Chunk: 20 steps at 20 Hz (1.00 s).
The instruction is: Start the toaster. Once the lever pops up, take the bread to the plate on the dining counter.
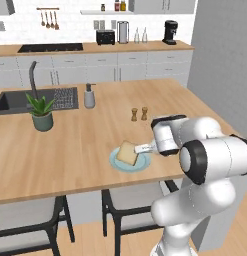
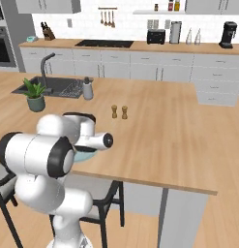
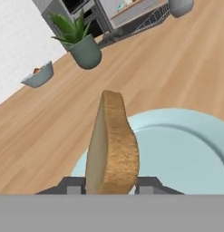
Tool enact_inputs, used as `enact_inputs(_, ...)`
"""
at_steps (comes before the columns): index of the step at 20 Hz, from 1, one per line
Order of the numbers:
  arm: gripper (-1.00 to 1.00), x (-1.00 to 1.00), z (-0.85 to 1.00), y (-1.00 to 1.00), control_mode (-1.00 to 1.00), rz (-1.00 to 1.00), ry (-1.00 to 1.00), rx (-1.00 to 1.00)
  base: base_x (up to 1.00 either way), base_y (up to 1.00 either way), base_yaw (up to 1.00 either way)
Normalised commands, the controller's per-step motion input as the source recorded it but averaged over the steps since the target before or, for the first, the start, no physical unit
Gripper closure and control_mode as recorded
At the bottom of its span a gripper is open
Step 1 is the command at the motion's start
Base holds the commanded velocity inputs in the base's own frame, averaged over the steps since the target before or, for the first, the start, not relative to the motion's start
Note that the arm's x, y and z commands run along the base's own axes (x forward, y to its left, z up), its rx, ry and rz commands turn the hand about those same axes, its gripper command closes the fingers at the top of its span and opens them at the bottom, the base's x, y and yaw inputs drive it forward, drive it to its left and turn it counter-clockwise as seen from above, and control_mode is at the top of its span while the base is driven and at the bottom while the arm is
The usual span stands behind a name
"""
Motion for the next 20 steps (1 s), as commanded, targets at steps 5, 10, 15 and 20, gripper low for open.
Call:
enact_inputs(5, -1.00, -0.22, 0.00, -0.20, -1.00, -0.17, 0.03, 0.00, 0.00, 0.00, 0.00)
enact_inputs(10, -1.00, -0.01, 0.18, -0.40, -1.00, -0.19, 0.23, 0.00, 0.00, 0.00, 0.00)
enact_inputs(15, -1.00, 0.00, 0.42, -0.47, -1.00, -0.19, 0.51, 0.04, 0.00, 0.00, 0.00)
enact_inputs(20, -1.00, -0.05, 0.73, -0.45, -1.00, -0.20, 0.55, 0.06, 0.00, 0.00, 0.00)
